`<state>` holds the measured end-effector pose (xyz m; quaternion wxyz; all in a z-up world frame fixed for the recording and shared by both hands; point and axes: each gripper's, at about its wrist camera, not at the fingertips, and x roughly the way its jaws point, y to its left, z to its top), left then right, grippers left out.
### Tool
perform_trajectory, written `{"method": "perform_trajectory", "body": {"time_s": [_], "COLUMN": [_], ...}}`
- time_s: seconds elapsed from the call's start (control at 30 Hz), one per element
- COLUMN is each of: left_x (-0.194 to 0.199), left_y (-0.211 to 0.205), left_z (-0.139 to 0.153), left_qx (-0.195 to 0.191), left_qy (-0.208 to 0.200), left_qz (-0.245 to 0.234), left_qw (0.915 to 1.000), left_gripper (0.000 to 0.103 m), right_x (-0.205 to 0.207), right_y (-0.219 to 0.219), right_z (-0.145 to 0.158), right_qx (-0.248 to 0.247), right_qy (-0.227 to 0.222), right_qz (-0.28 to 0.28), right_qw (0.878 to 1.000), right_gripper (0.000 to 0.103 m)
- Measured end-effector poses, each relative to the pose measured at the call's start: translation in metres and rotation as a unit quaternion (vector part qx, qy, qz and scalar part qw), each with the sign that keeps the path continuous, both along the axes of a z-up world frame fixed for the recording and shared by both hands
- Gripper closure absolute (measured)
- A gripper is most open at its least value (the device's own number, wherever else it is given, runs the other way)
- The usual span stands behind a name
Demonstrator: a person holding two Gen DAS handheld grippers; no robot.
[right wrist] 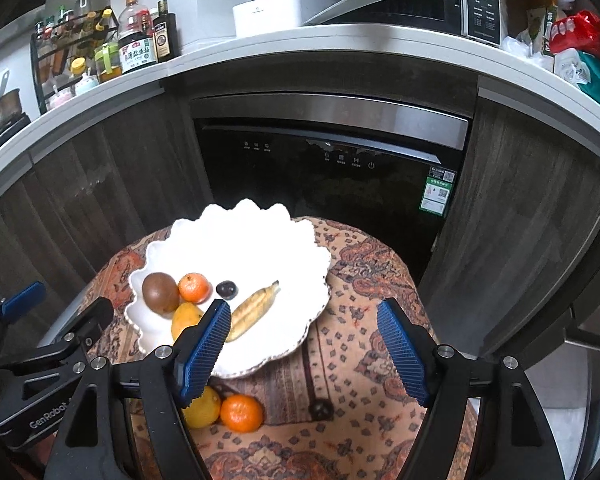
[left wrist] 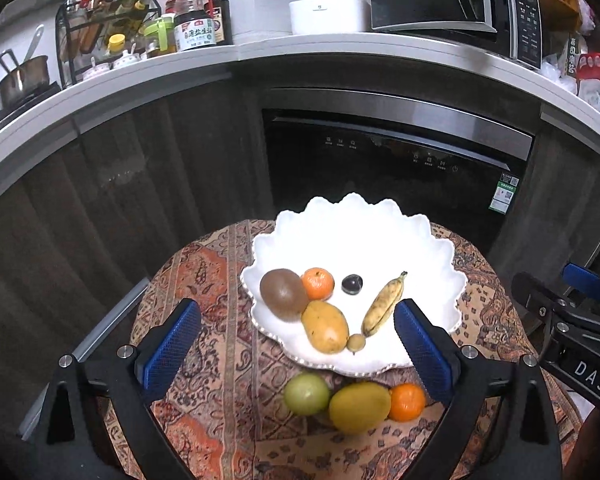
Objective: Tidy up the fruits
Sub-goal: 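Withdraw both tools from the bowl toward the remaining fruits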
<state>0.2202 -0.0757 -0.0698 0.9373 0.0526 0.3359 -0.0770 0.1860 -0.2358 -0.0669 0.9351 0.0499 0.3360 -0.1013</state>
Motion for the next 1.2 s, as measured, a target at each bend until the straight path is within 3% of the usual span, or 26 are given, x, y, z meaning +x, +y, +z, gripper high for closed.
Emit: {"method": "perform_trajectory", "body": {"time_s": [0.5,1.2], "left_x": [-0.028,-0.034], "left_y": [0.017,0.036], "left_z": [-0.034,-0.095], "left_qx": [0.013,0.028], "left_qy": [0.026,0.076], "left_qz": [0.006,0.024], "left_qw": [0.9996,0.9964], "left_gripper": [0.004,0.004], "right_x": [-0.023,-0.023], "right_y": [0.015,0.039], "right_z": [-0.033,-0.110], "right_qx": [-0.008,-0.012], "right_qy": [0.027,0.096], "right_qz": [0.014,0.049], "right_qw": [0.999,0.994], "right_gripper": [0.027,0.027]}}
